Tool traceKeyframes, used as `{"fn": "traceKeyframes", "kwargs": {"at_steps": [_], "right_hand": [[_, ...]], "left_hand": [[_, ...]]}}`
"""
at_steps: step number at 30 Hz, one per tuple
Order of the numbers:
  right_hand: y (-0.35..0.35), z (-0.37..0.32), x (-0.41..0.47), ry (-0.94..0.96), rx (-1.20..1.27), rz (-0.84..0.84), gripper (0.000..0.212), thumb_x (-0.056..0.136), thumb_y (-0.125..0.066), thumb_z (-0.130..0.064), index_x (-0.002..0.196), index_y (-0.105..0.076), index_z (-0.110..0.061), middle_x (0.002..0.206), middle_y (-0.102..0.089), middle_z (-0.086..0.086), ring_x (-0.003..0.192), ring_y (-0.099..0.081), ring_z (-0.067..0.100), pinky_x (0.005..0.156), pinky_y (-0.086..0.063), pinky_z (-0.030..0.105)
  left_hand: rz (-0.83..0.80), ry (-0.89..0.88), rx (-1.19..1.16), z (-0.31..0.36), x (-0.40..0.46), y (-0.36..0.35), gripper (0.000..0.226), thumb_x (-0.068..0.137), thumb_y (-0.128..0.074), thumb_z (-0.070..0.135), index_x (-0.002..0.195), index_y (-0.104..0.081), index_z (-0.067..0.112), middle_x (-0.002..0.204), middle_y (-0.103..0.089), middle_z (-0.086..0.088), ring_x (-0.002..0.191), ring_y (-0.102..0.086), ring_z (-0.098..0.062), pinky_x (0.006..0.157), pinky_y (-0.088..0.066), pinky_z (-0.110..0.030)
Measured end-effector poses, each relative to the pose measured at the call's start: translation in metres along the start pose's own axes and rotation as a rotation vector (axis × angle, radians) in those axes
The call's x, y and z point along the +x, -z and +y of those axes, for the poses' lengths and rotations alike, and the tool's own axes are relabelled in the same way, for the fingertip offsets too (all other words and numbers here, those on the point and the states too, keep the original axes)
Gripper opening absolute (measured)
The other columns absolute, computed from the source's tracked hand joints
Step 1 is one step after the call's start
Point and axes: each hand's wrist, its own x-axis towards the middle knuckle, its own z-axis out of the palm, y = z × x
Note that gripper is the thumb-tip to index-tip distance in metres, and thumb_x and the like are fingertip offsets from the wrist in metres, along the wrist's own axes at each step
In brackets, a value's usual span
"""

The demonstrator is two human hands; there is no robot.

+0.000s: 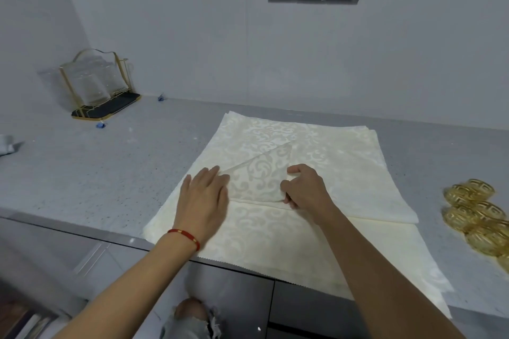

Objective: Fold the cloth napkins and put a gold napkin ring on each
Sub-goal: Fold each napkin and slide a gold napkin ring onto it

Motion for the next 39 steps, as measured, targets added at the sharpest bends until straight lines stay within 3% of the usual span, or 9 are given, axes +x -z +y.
{"fn": "traceKeyframes", "kwargs": {"at_steps": [6,11,18,21,24,28,33,36,39], "right_hand": [[0.001,0.007,-0.001,0.044,-0.104,0.057,0.033,0.086,-0.062,-0.013,0.119,-0.061,-0.016,0.082,-0.073,0.009,0.048,-0.061,0.002,0.058,-0.046,0.022],[-0.003,0.009,-0.001,0.080,-0.241,0.098,0.035,0.087,-0.063,-0.020,0.123,-0.063,-0.018,0.102,-0.071,0.008,0.087,-0.068,0.020,0.072,-0.050,0.030],[-0.007,0.008,-0.006,0.157,-0.513,0.081,0.031,0.089,-0.056,-0.015,0.119,-0.051,-0.010,0.098,-0.061,0.008,0.094,-0.059,0.031,0.074,-0.050,0.038],[-0.010,-0.004,-0.007,0.206,-0.853,0.102,0.035,0.091,-0.057,-0.013,0.123,-0.044,-0.009,0.099,-0.055,0.006,0.092,-0.057,0.029,0.069,-0.041,0.034],[-0.019,-0.019,0.001,0.464,-1.038,0.230,0.045,0.093,-0.056,-0.019,0.137,-0.047,-0.012,0.129,-0.055,0.007,0.118,-0.053,0.028,0.086,-0.042,0.037],[-0.031,-0.026,0.036,0.588,-1.020,-0.011,0.055,0.108,-0.035,-0.040,0.160,-0.030,-0.021,0.170,-0.018,0.004,0.157,-0.012,0.027,0.124,-0.014,0.050],[-0.035,0.008,0.055,0.425,-1.029,-0.251,0.064,0.108,-0.012,-0.058,0.165,0.000,-0.032,0.173,0.008,-0.007,0.159,0.010,0.020,0.126,0.006,0.053],[-0.035,0.012,0.057,0.419,-0.982,-0.255,0.065,0.107,-0.012,-0.059,0.165,0.003,-0.033,0.172,0.011,-0.009,0.158,0.013,0.019,0.126,0.008,0.053],[-0.035,0.010,0.061,0.413,-0.994,-0.289,0.062,0.110,-0.014,-0.047,0.165,0.007,-0.028,0.172,0.014,-0.006,0.158,0.014,0.020,0.126,0.008,0.053]], "left_hand": [[-0.021,0.075,-0.096,-0.004,-0.004,-0.004,0.030,0.102,-0.049,0.021,0.125,-0.068,0.017,0.140,-0.060,-0.006,0.137,-0.046,-0.022,0.119,-0.026,-0.054],[-0.031,0.080,-0.066,-0.005,-0.003,-0.004,0.028,0.102,-0.051,0.026,0.122,-0.069,0.018,0.138,-0.062,-0.003,0.136,-0.048,-0.020,0.117,-0.029,-0.052],[-0.094,0.087,-0.077,-0.006,-0.004,-0.004,0.032,0.104,-0.043,0.033,0.125,-0.064,0.021,0.142,-0.057,0.000,0.136,-0.046,-0.017,0.120,-0.025,-0.051],[-0.108,0.107,-0.068,-0.002,-0.004,-0.003,0.026,0.103,-0.044,0.032,0.121,-0.060,0.023,0.127,-0.061,0.002,0.113,-0.057,-0.020,0.119,-0.025,-0.049],[-0.078,0.093,-0.062,0.000,-0.004,-0.002,0.014,0.101,-0.044,0.030,0.109,-0.054,0.026,0.097,-0.057,0.008,0.082,-0.049,-0.015,0.110,-0.035,-0.050],[-0.067,0.061,-0.016,0.003,-0.004,0.000,0.010,0.101,-0.045,0.026,0.103,-0.054,0.022,0.097,-0.056,0.009,0.080,-0.039,-0.014,0.102,-0.039,-0.051],[-0.190,0.005,0.185,0.012,-0.001,0.014,0.022,0.095,-0.027,0.031,0.094,-0.047,0.023,0.099,-0.054,0.003,0.099,-0.052,-0.022,0.101,-0.039,-0.054],[-0.271,-0.019,0.340,0.038,0.030,0.012,0.034,0.099,-0.033,0.023,0.124,-0.055,0.016,0.145,-0.047,-0.006,0.139,-0.037,-0.026,0.116,-0.022,-0.052],[-0.278,-0.138,0.133,0.070,0.060,-0.014,0.040,0.094,-0.044,0.014,0.134,-0.047,0.009,0.131,-0.056,-0.007,0.120,-0.051,-0.027,0.095,-0.037,-0.037]]}}
